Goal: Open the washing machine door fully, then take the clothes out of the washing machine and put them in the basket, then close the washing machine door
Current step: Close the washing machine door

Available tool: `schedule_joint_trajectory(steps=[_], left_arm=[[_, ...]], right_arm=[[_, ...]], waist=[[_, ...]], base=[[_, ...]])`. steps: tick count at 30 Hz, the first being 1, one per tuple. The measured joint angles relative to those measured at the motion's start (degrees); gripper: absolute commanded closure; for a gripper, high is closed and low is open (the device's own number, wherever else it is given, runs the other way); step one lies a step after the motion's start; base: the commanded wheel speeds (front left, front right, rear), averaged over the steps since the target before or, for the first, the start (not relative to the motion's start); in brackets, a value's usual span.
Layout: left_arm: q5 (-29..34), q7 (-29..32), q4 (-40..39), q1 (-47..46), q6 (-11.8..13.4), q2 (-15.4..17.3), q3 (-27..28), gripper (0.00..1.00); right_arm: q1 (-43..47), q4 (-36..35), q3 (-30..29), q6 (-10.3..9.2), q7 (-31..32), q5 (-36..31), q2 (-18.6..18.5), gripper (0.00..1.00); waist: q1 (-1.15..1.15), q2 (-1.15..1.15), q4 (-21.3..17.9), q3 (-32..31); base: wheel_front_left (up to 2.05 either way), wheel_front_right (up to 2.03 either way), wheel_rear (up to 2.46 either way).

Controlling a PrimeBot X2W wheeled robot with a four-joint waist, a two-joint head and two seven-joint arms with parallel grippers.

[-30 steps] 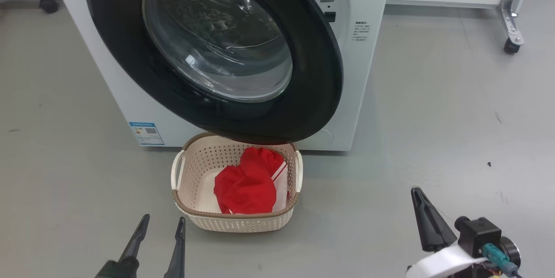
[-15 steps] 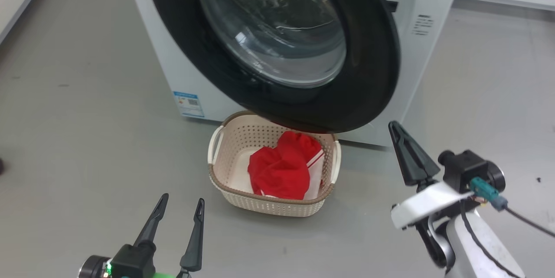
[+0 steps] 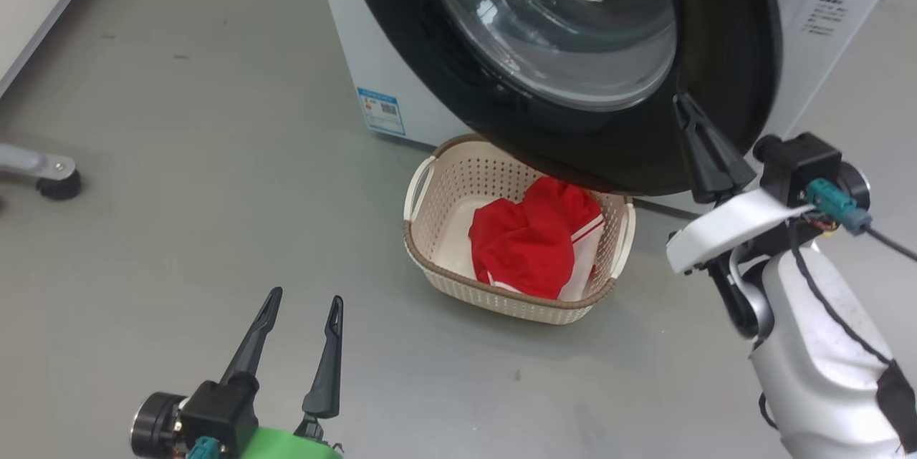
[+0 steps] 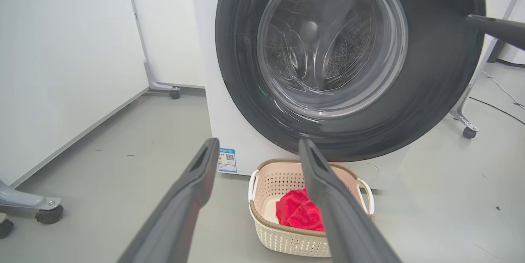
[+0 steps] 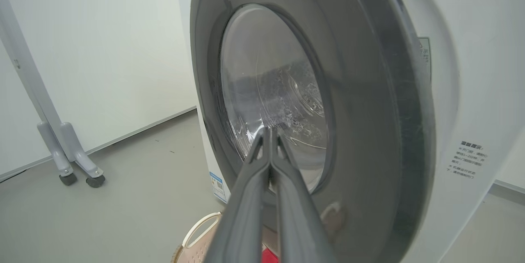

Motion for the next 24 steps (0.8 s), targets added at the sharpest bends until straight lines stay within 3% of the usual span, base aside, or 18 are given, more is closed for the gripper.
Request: schedule_joint_trajectory(steps=[8,24], left_arm=[[0.0,-0.3,0.3,-1.7,0.0,-0.4,0.1,0.0],[0.0,-0.6,1.2,-3.5,0.0,-0.9,0.1,0.0]], right_arm=[[-5.4,4.0,-1.9,0.02,0.5,0.6,-1.7,1.0],[-12.3,8.5,-2.8,0.53,0.4,1.2,-3.7,1.0]], waist=[[0.0,0.0,1.6,3.3],[0.0,0.0,1.1,5.9]], base=[[0.0,0.0,0.0],[0.0,0.0,0.0]])
